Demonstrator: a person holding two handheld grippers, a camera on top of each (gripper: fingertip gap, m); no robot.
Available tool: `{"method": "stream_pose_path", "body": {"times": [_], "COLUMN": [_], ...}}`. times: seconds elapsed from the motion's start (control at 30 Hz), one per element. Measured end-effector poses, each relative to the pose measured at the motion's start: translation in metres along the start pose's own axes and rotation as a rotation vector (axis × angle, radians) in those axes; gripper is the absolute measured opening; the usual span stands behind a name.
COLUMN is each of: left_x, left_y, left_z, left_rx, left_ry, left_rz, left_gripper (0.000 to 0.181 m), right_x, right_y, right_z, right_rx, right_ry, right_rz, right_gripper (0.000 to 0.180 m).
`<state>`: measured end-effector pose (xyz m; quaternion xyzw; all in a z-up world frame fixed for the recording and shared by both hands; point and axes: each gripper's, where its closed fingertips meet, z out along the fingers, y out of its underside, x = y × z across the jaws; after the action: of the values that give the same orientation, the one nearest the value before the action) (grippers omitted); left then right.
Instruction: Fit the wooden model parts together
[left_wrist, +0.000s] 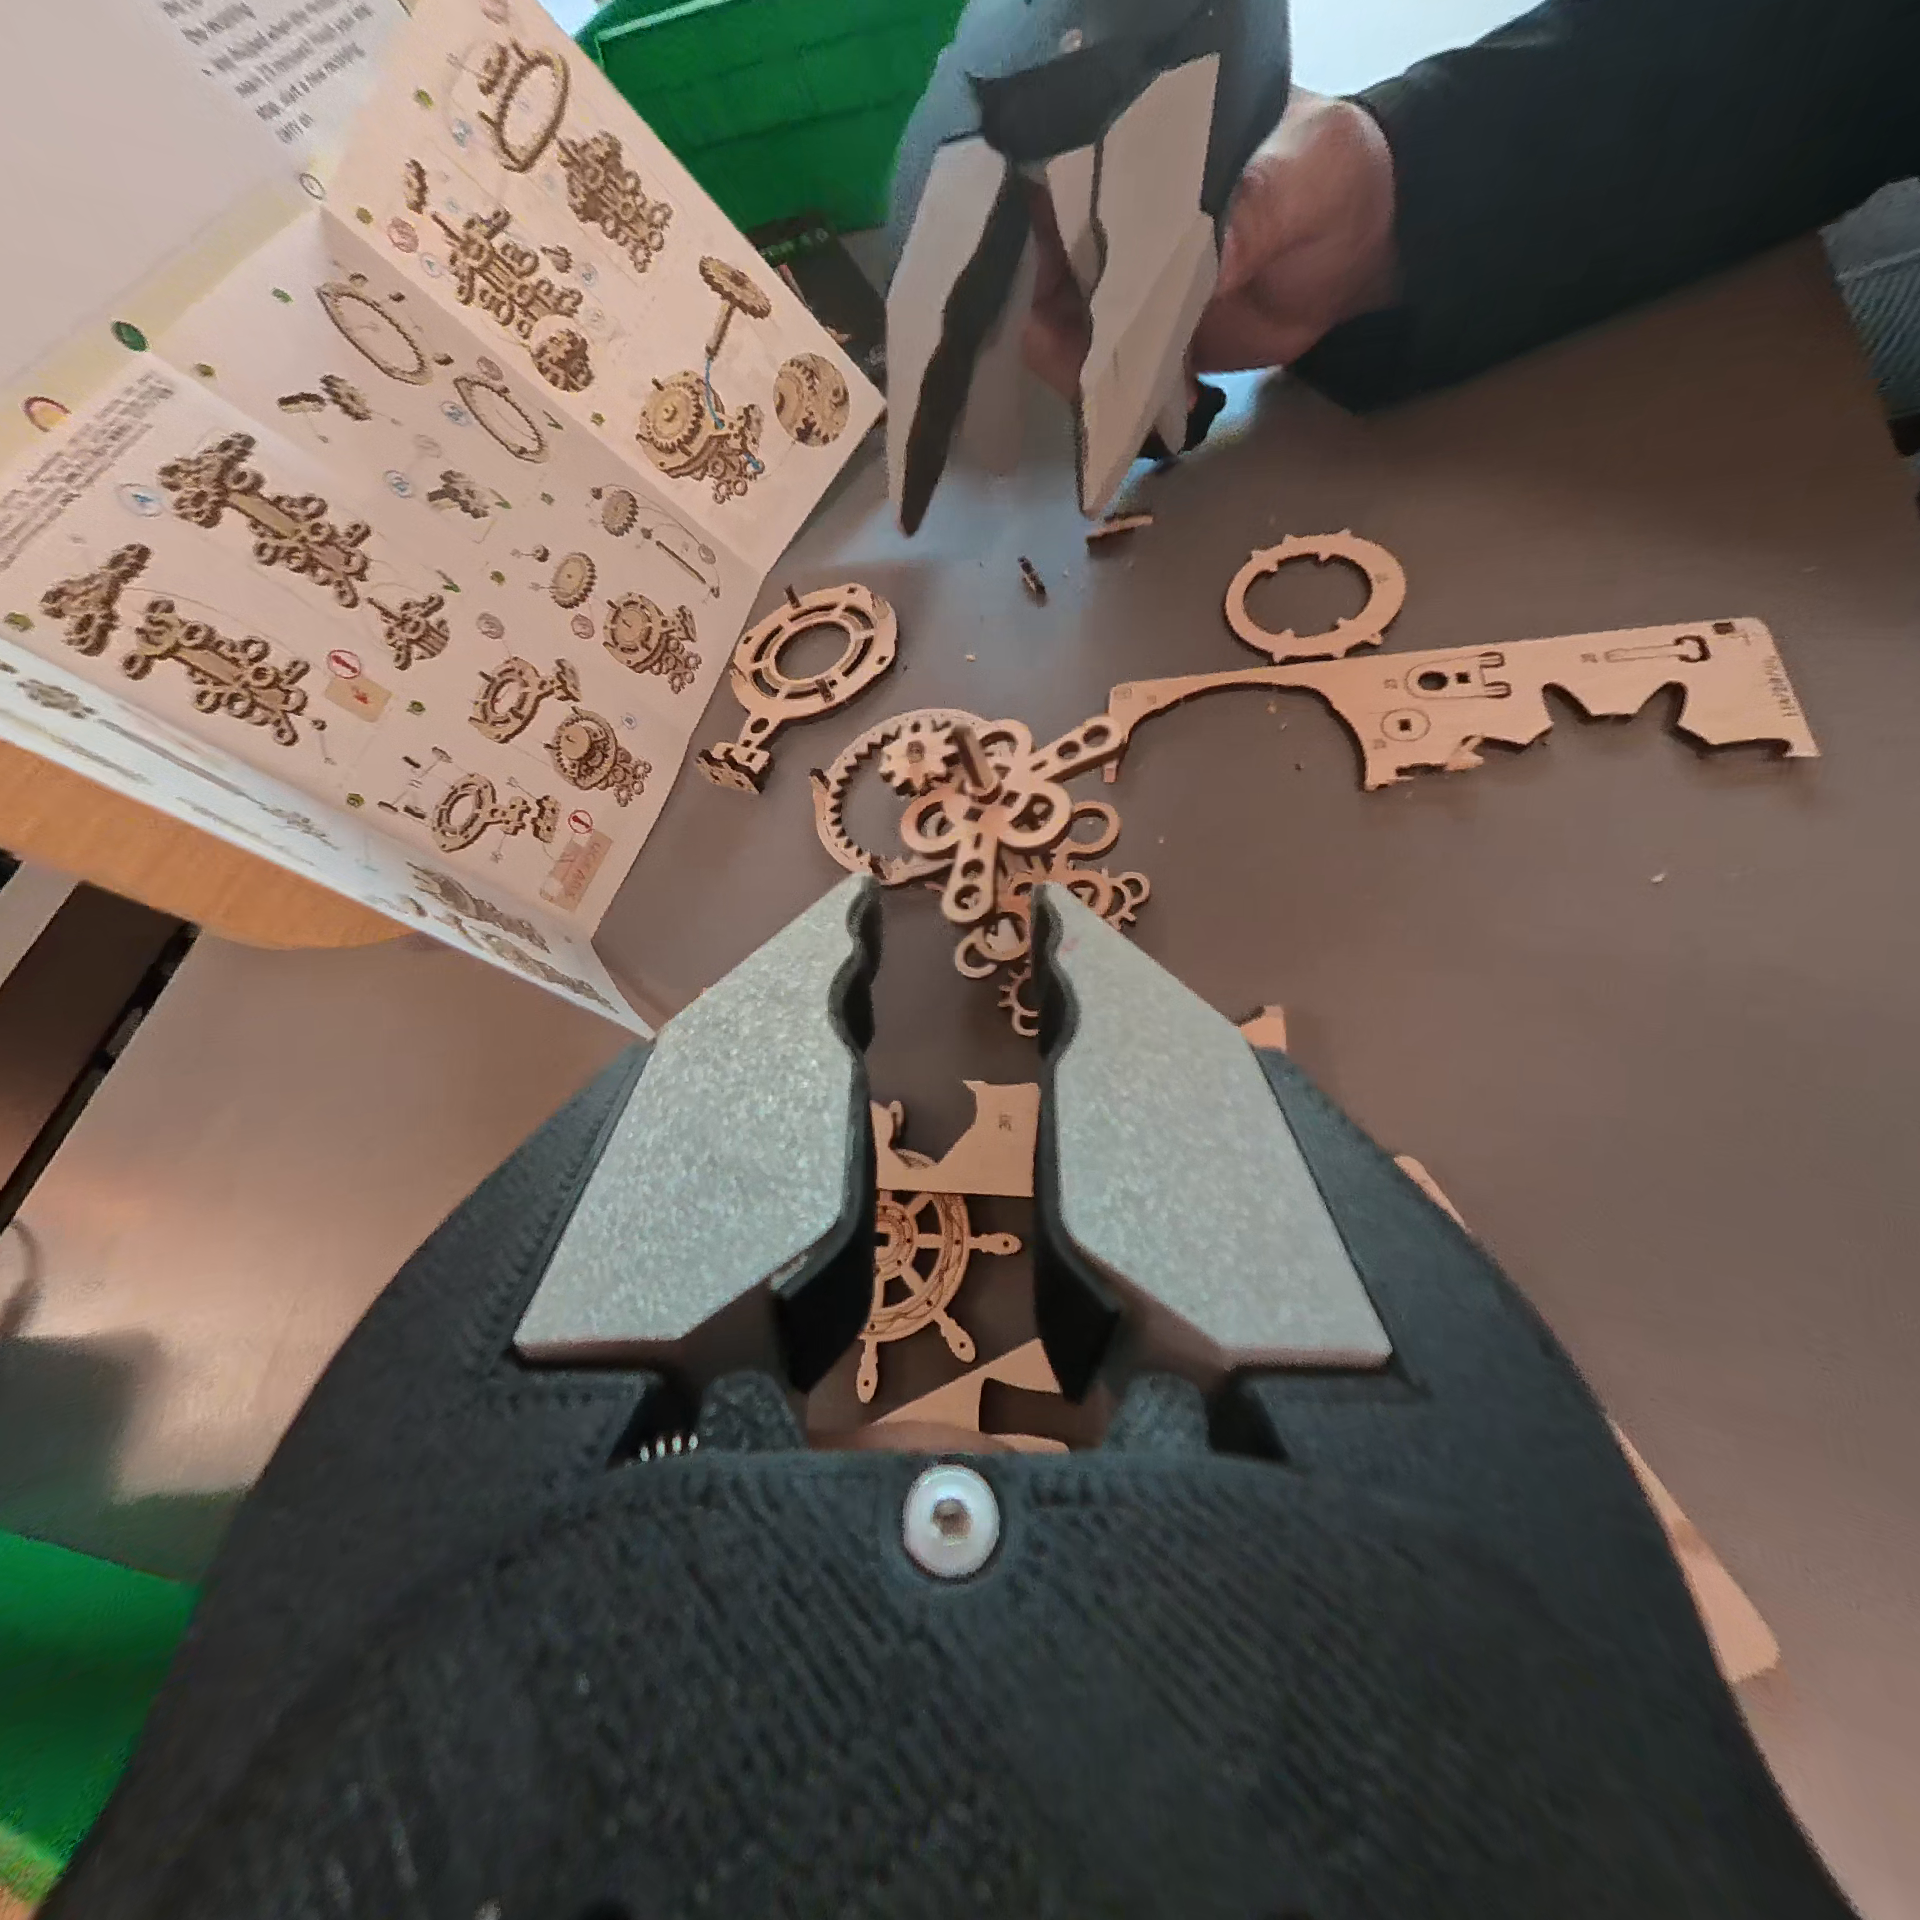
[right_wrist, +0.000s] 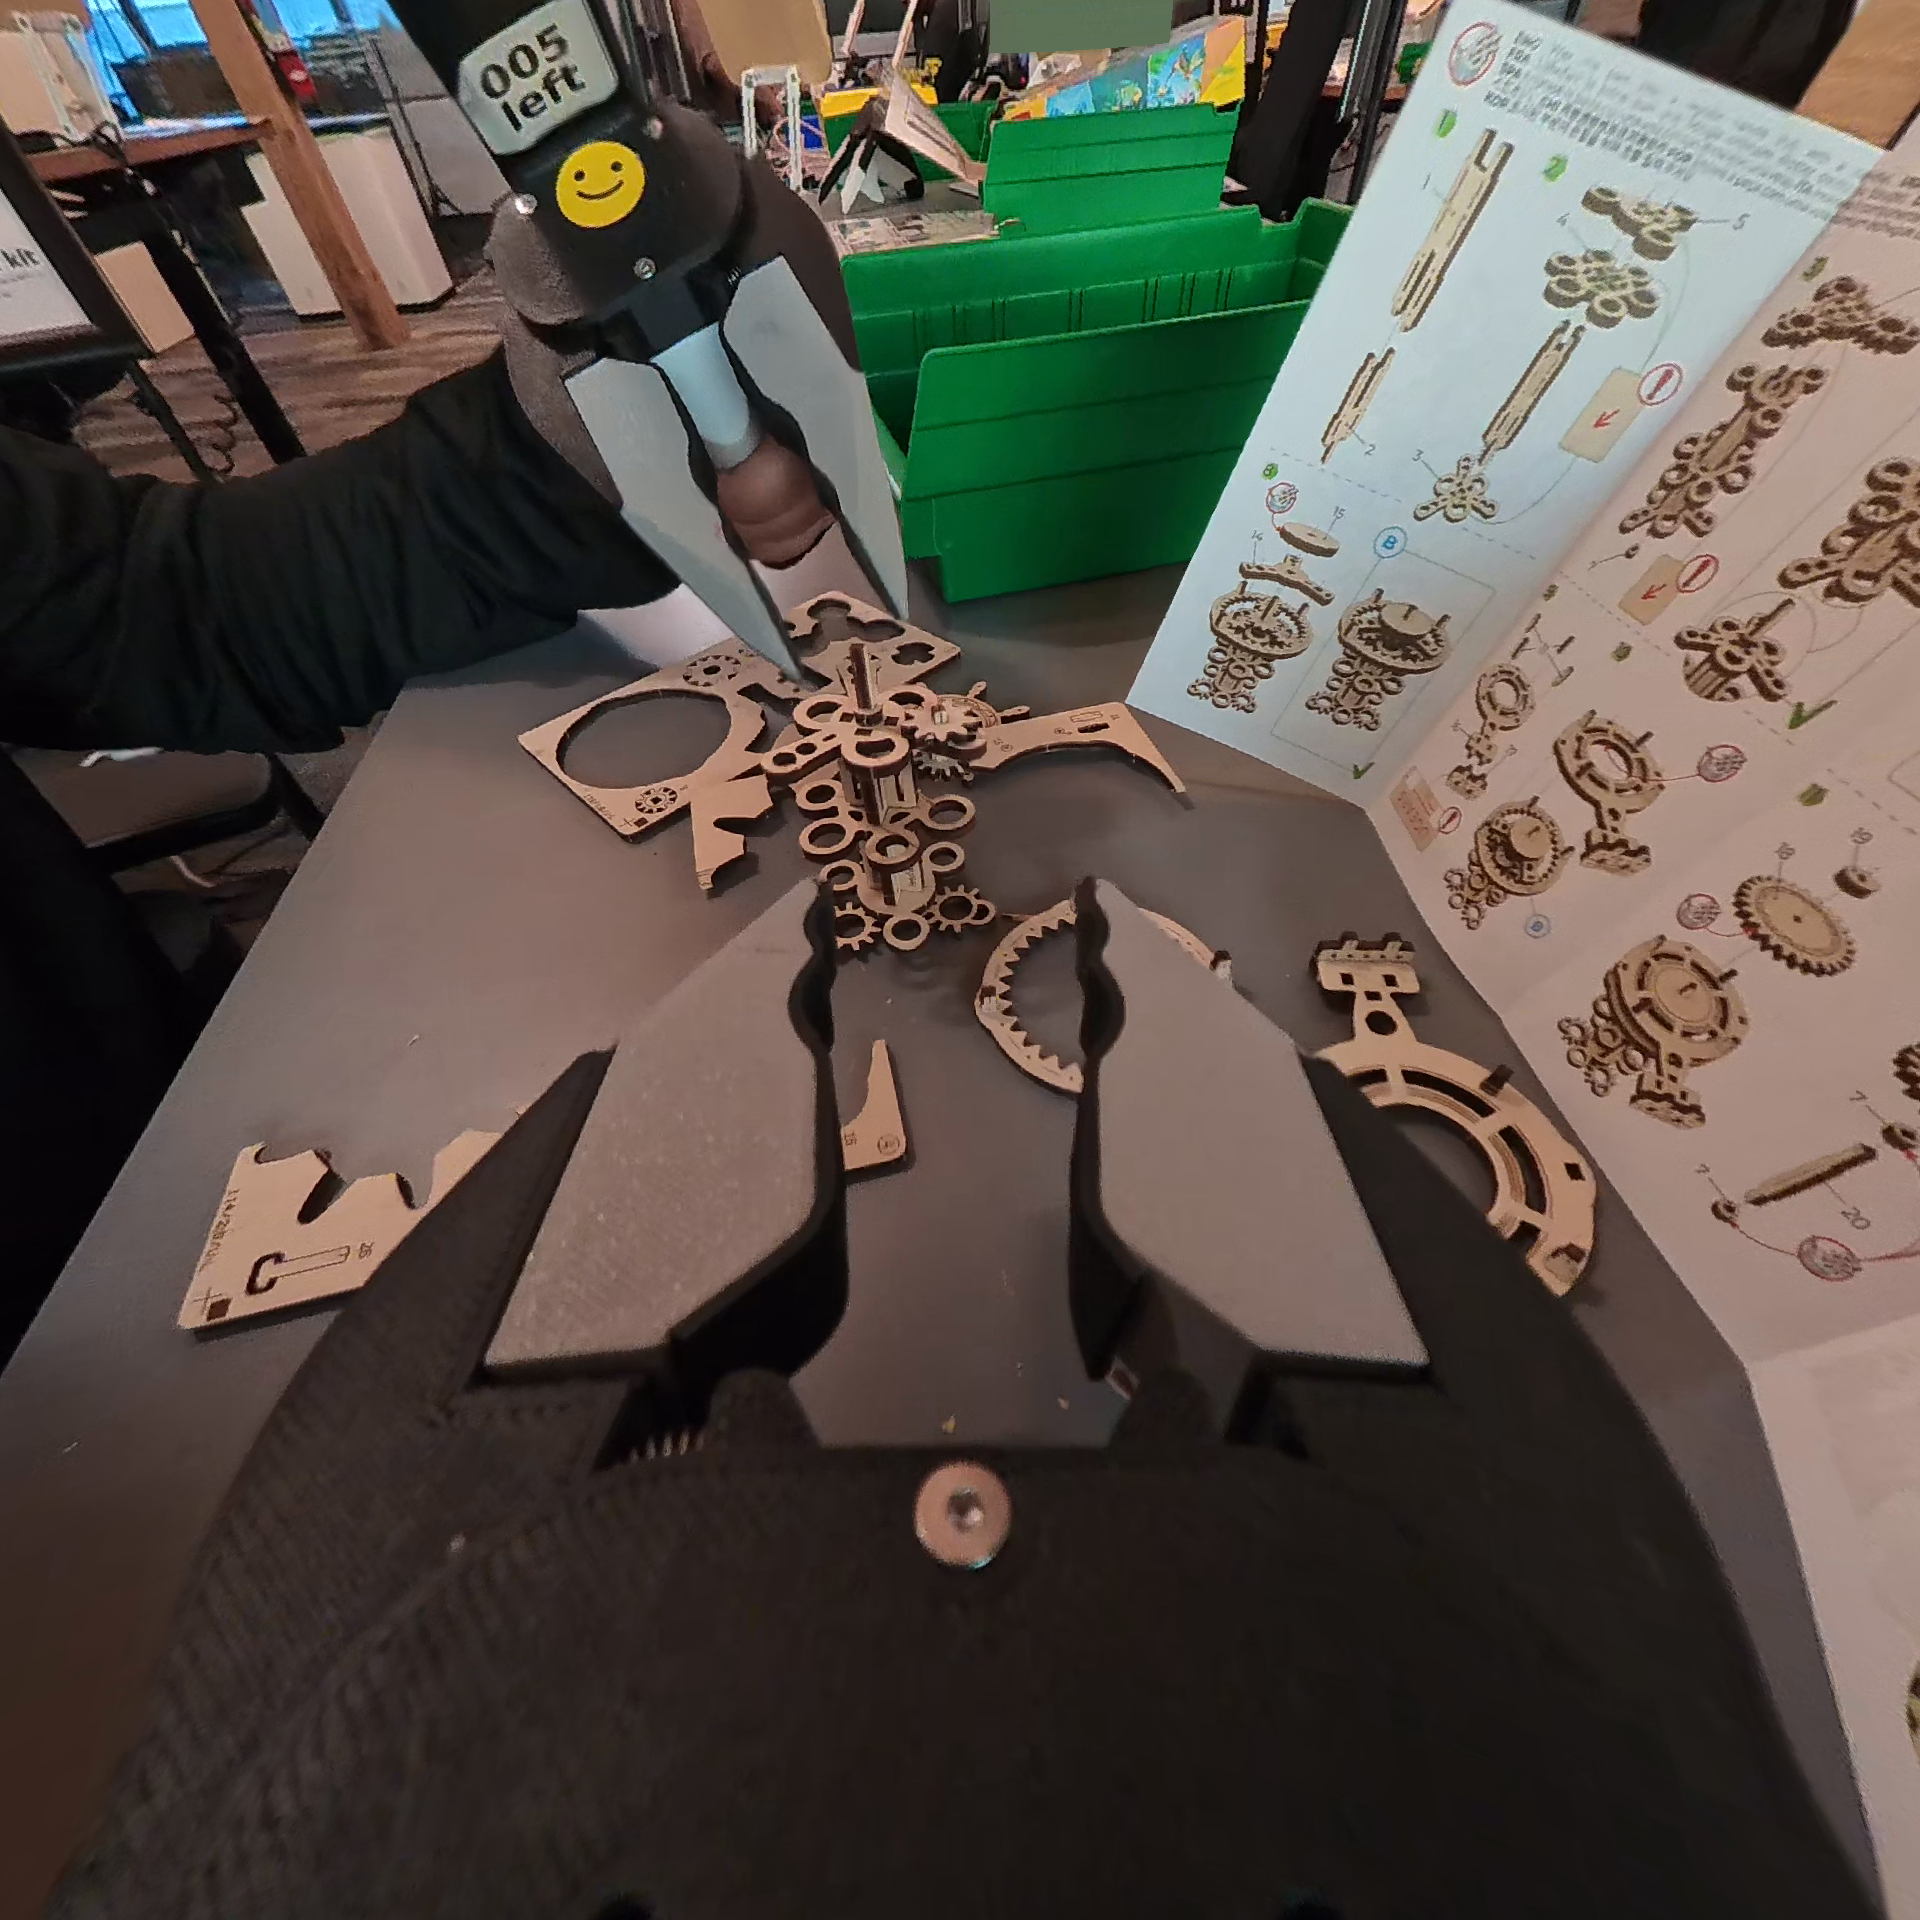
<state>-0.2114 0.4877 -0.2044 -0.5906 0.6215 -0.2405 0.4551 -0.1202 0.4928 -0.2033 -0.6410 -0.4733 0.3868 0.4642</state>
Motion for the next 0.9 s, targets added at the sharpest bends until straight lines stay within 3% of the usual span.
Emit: {"method": "stream_pose_path", "body": {"times": [0.37, 0.57, 0.9], "left_x": [-0.043, -0.043, -0.035], "left_y": [-0.014, 0.001, 0.002], "left_z": [-0.034, -0.029, -0.023], "left_rx": [0.166, 0.168, 0.161], "left_ry": [-0.298, -0.265, -0.234], "left_rz": [-0.162, -0.295, -0.268], "left_gripper": [0.022, 0.021, 0.022], "right_x": [0.014, 0.011, -0.002], "right_y": [0.006, 0.003, 0.006], "right_z": [-0.007, -0.007, -0.002], "right_rx": [0.01, 0.027, 0.001], "right_ry": [0.06, 0.063, 0.064], "right_rz": [0.114, 0.12, 0.078], "right_gripper": [0.04, 0.041, 0.041]}}
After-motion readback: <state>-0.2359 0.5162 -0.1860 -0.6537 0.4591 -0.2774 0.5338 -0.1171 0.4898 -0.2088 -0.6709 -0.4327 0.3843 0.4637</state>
